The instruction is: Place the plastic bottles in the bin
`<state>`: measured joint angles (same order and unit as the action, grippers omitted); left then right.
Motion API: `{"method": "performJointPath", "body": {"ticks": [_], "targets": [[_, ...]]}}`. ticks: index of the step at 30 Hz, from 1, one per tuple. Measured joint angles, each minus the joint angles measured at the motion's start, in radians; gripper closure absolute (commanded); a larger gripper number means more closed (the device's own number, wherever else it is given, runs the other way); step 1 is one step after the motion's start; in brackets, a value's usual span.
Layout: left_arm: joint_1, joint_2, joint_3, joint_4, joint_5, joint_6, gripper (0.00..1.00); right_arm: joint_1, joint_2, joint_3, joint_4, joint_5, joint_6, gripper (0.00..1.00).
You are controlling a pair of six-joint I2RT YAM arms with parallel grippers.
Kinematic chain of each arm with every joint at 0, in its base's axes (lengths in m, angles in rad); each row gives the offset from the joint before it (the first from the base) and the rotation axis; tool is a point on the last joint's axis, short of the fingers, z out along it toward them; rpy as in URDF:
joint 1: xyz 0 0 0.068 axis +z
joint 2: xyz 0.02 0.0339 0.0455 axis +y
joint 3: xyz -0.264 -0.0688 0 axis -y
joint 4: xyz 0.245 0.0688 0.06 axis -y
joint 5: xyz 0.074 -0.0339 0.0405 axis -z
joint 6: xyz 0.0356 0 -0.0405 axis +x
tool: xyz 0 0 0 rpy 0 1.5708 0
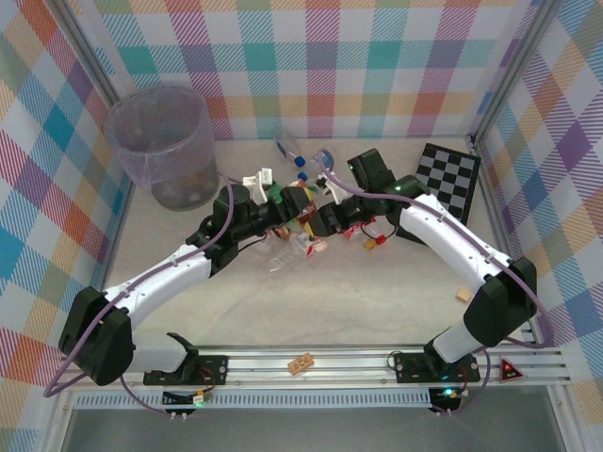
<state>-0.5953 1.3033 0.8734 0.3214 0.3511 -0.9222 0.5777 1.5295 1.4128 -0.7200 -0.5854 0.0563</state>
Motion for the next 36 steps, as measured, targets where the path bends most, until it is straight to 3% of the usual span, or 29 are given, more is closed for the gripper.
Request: {"method": "performJointPath", "body": {"ticks": [3,6,10,15,17,23,27,33,36], "targets": [[0.0,0.0,0.0,-0.008,-0.003,0.01,0.38,0.002,0.006,0.0,0.002,0.0,0.01,0.58],[0.0,0.0,0.007,-0.038,-0.011,0.03,0.39,0.002,0.023,0.004,0.0,-0.003,0.015,0.51],[0.001,0.0,0.032,-0.09,-0.02,0.052,0.41,0.004,0.045,0.035,-0.016,0.002,0.013,0.29],[0.023,0.012,0.092,-0.146,-0.005,0.076,0.44,-0.029,0.031,0.07,-0.053,0.009,-0.008,0.16],[0.045,0.023,0.133,-0.183,0.005,0.092,0.45,-0.066,0.005,0.07,-0.069,0.013,-0.004,0.06],[0.156,0.058,0.323,-0.348,0.025,0.185,0.47,-0.177,-0.103,0.069,-0.124,0.084,0.007,0.05],[0.243,0.082,0.494,-0.461,0.025,0.251,0.48,-0.184,-0.107,0.043,-0.182,0.184,0.015,0.06],[0.409,0.113,0.699,-0.573,0.007,0.332,0.64,-0.184,-0.106,-0.116,-0.201,0.234,0.05,0.07],[0.502,0.146,0.752,-0.573,-0.006,0.348,0.78,-0.184,-0.121,-0.189,-0.199,0.234,0.068,0.07]]}}
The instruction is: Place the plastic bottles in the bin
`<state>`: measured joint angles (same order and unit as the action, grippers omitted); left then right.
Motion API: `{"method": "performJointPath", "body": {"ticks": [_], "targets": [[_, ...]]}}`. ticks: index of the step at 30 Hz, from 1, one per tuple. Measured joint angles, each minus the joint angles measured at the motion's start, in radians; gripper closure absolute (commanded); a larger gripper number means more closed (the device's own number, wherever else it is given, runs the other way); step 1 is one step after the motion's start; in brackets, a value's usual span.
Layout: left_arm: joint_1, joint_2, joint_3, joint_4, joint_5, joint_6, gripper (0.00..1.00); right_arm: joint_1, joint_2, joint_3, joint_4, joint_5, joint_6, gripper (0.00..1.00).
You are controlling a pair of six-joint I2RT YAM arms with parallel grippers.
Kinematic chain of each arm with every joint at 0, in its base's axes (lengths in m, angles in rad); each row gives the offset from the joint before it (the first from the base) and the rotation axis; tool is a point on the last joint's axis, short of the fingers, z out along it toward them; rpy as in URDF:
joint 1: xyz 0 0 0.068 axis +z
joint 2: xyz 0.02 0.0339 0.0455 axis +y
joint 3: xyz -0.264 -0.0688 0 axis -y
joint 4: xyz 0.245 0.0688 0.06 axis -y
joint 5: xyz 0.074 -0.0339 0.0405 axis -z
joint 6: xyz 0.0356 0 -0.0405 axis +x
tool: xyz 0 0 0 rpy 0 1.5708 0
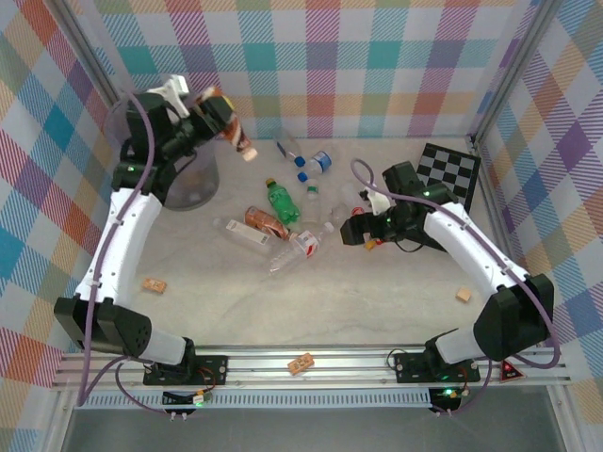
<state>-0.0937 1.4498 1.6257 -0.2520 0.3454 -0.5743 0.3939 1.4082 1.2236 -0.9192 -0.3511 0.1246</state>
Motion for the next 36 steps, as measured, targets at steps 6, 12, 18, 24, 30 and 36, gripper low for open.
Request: {"method": "performJointPath", "body": {"ticks": [6,12,18,24,30,36], "targets": [[0.145,0.049,0.003,0.08,-0.097,-0.008,0.9,0.0,-0.076,-0.066,0.003,0.017,0.026,0.07],[0.201,0.085,0.029,0.139,-0.229,-0.004,0.93,0.0,-0.133,-0.12,0.006,0.023,0.052,0.07],[0.223,0.243,0.225,0.084,-0.335,0.066,0.94,0.0,-0.17,-0.182,0.005,0.037,0.063,0.07],[0.225,0.37,0.335,-0.038,-0.371,0.137,0.93,0.0,-0.175,-0.214,0.005,0.081,0.078,0.07],[0.225,0.523,0.477,-0.218,-0.373,0.226,0.88,0.0,-0.175,-0.248,0.01,0.088,0.094,0.07],[0.226,0.663,0.61,-0.382,-0.338,0.304,0.81,0.0,-0.175,-0.256,0.028,0.09,0.107,0.07]]}}
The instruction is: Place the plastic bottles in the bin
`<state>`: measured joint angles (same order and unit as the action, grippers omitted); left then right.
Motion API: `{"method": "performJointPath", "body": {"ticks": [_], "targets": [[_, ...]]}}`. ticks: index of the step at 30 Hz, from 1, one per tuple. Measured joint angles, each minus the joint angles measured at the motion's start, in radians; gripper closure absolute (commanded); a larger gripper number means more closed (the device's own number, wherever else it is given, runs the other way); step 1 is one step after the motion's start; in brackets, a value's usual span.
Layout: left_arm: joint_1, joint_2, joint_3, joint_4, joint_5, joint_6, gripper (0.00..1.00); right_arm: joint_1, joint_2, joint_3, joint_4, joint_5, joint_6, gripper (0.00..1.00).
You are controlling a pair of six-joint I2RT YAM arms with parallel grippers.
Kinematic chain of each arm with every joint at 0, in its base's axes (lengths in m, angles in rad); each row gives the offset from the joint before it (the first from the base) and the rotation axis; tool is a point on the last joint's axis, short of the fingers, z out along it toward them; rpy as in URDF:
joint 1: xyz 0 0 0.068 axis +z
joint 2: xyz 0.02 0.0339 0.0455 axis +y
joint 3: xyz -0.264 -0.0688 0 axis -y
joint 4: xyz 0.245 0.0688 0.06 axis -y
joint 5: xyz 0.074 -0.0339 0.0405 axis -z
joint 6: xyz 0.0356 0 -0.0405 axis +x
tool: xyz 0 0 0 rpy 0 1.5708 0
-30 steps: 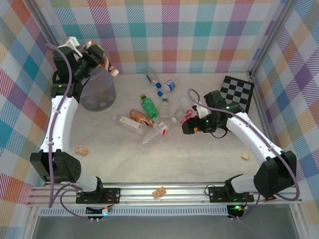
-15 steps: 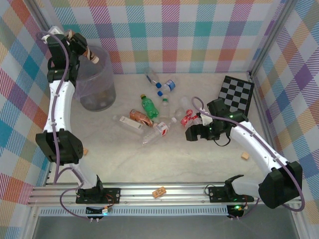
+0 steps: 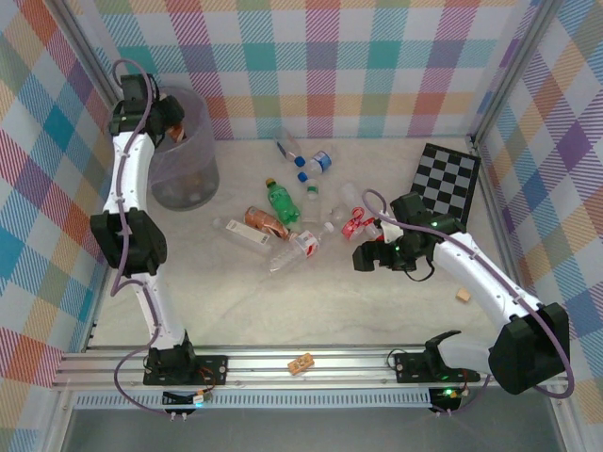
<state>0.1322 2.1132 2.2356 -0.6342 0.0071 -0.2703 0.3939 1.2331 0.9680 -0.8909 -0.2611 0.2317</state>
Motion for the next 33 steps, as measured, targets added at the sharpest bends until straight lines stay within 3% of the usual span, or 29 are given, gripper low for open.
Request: {"method": "performJointPath", "body": {"ticks": [3,6,17,27,29,33], "targets": [[0.0,0.045,0.038,-0.064,0.018,0.023,0.68,0.0,0.0,-0.009,0.003,0.003,0.001,0.07],[0.0,0.065,0.043,-0.107,0.029,0.029,0.48,0.0,0.0,-0.011,0.004,0.008,0.002,0.07],[0.001,0.074,0.047,-0.131,0.045,0.027,0.11,0.0,-0.003,-0.011,0.008,0.011,0.017,0.08],[0.001,0.07,0.086,-0.157,0.055,0.034,0.05,0.0,-0.028,-0.006,0.006,0.037,0.019,0.05],[0.001,0.054,0.095,-0.17,0.055,0.049,0.04,0.0,-0.028,0.009,0.006,0.051,0.019,0.0],[0.001,-0.019,0.1,-0.192,0.063,0.064,0.02,0.0,-0.04,0.039,0.037,0.09,0.016,0.01]]}}
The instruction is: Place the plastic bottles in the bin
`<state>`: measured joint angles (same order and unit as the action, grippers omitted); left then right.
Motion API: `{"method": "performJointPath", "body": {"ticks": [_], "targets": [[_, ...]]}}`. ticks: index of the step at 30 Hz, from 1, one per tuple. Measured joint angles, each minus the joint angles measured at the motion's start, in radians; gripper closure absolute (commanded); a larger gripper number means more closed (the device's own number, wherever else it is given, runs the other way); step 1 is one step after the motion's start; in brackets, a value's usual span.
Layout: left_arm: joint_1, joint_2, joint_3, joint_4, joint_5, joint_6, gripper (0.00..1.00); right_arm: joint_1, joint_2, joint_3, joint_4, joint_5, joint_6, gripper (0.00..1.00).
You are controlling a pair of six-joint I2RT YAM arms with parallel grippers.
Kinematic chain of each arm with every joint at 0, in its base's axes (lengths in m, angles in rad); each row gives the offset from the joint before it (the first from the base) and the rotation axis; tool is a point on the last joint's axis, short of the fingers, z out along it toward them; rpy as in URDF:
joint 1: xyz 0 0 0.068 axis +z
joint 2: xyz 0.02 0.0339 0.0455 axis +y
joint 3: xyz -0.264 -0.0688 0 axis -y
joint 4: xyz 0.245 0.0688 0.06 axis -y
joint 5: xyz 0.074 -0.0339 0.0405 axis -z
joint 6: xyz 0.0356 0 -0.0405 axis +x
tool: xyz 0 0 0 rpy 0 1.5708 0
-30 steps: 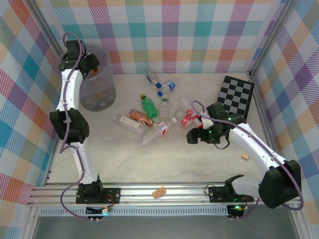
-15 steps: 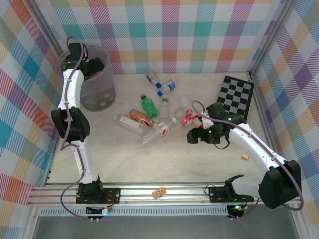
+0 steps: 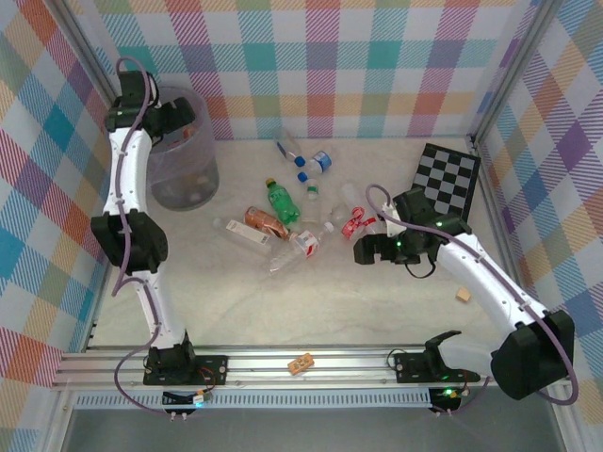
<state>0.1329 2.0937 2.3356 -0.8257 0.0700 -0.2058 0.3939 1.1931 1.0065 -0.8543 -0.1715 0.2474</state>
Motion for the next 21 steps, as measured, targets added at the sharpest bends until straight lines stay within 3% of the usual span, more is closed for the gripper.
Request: {"method": "performJointPath", "body": {"ticks": [6,12,21], "targets": [[-0.002,-0.188,-0.013,-0.002,0.043,0.002,0.0,0.0,-0.076,0.0,0.06,0.074,-0.003,0.0],[-0.048,-0.507,-0.312,0.136,0.096,-0.036,0.0,0.0,0.031,0.057,0.053,0.166,-0.046,0.04],[-0.323,-0.874,-0.884,0.351,0.082,-0.112,0.0,-0.029,0.25,0.224,0.039,0.234,-0.096,0.15]]}}
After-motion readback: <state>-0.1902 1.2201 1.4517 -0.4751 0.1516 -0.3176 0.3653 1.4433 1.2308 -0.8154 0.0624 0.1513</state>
